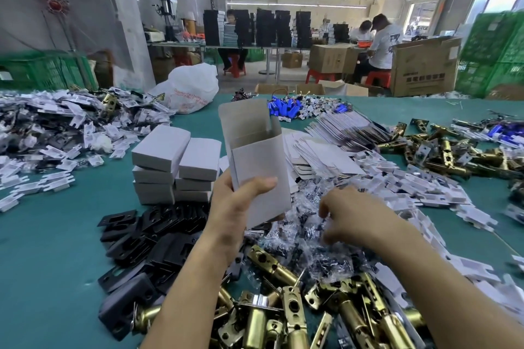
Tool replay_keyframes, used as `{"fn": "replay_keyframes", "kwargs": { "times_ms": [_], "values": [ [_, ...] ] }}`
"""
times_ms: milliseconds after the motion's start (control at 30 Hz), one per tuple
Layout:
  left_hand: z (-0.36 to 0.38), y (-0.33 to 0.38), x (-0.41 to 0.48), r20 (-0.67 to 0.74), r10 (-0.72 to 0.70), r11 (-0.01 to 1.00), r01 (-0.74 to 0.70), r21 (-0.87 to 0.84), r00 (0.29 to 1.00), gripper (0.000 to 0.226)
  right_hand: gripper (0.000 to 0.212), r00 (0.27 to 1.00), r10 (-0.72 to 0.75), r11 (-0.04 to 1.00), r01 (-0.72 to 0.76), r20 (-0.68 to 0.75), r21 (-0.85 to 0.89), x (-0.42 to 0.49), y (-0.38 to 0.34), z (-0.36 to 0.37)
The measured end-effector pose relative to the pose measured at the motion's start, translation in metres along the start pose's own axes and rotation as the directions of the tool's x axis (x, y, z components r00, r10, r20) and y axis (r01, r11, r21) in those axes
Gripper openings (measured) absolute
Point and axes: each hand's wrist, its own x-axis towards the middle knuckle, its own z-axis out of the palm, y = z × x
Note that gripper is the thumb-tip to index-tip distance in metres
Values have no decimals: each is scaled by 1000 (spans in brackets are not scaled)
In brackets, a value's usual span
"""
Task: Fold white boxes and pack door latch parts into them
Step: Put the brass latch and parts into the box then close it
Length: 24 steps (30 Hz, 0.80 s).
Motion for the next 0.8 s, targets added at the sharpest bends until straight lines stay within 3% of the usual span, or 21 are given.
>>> {"fn": "replay_keyframes", "kwargs": {
  "times_ms": [100,233,333,433,500,633,733,800],
  "values": [
    [1,1,-1,31,-35,999,35,0,999,37,16,992,-41,999,42,-119,8,0,-3,2],
    [3,3,-2,19,-54,999,54,-1,998,30,24,997,-49,995,43,-63,-94,1,-2,5],
    [4,4,-3,29,-65,998,65,-8,997,22,15,994,-63,985,47,-91,-169,2,-7,13],
    [6,5,-5,36,-93,995,93,-23,995,21,25,986,-107,974,79,-126,-211,2,-13,17],
    [6,5,-5,36,-108,994,109,-31,994,22,18,971,-109,987,81,-211,-139,1,-12,9],
    [4,5,-5,23,-101,995,101,16,995,37,8,904,-14,956,137,-428,258,-5,-1,-28],
    [2,4,-4,68,-123,992,121,34,990,39,12,766,6,819,365,-643,443,-17,4,-61],
    [2,5,-4,112,-136,989,129,67,984,37,11,668,-26,728,522,-743,444,-28,0,-78]
  ]
}}
